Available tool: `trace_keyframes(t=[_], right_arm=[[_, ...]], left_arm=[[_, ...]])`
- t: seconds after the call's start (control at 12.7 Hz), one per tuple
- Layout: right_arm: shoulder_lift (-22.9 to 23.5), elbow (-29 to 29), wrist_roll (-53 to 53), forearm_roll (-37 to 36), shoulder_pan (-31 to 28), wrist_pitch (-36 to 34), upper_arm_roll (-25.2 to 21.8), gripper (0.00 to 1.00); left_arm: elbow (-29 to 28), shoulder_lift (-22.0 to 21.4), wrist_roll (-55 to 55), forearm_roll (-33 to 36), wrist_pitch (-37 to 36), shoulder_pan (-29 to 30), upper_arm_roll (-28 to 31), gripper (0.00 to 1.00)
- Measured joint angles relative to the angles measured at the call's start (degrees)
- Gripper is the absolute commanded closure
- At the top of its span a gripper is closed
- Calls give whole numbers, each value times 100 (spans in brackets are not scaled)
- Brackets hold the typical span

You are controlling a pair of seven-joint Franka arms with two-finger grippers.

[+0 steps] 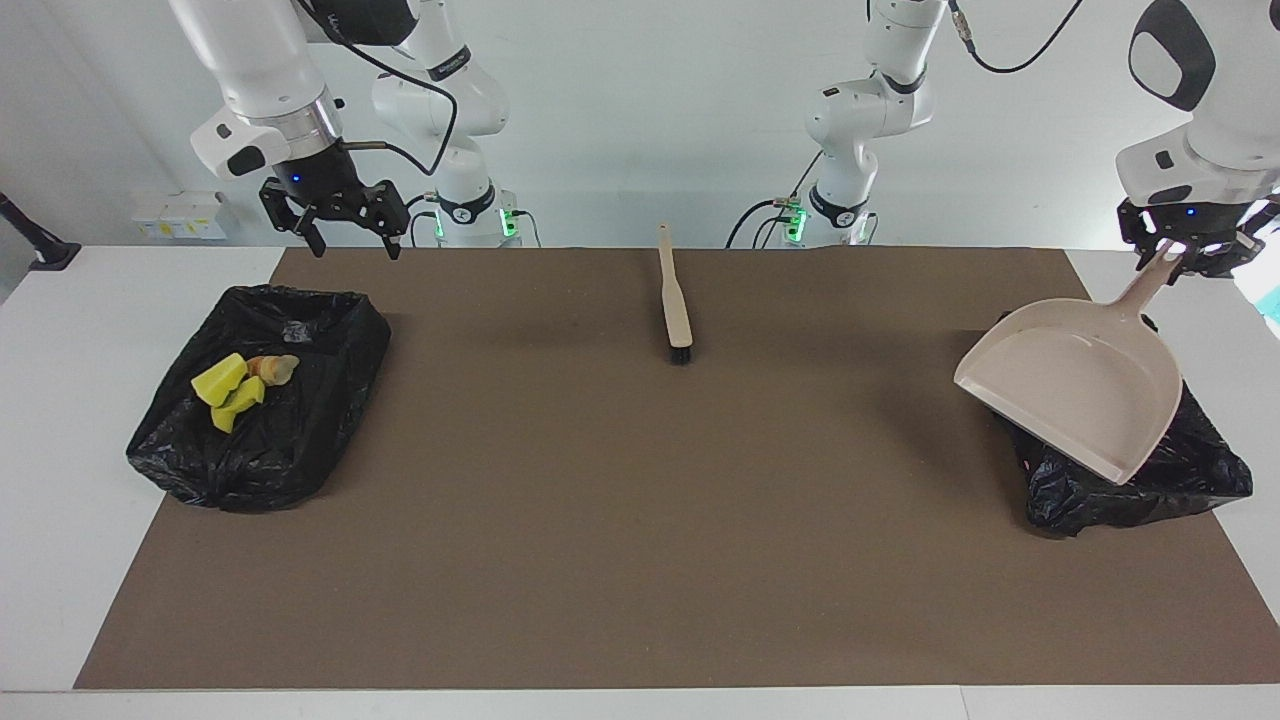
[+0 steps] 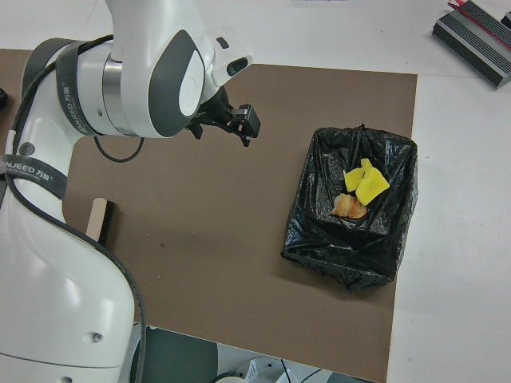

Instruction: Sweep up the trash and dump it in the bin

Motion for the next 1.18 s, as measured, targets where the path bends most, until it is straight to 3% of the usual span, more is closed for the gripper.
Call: trace_keyframes(t=[0.24, 0.47, 0.63, 0.95, 1.18], right_arm=[[29, 115, 0, -40, -44, -64, -19, 0], [153, 417, 0, -54, -73, -368, -35, 0], [207, 496, 0, -54, 10, -372, -181, 0], [218, 513, 0, -53, 207, -374, -439, 0], [219, 516, 0, -53, 234, -374, -441, 0]], left_arm=[[-310, -59, -996, -676, 141, -700, -44, 100], [-919, -82, -1522, -1170, 1241, -1530, -83, 100], [-1252, -81, -2170, -1278, 1600, -2041, -85, 100], [-1745, 139, -5178, -1305, 2835, -3266, -91, 100], [-1813, 826, -7552, -1310, 3863, -3940, -91, 100]])
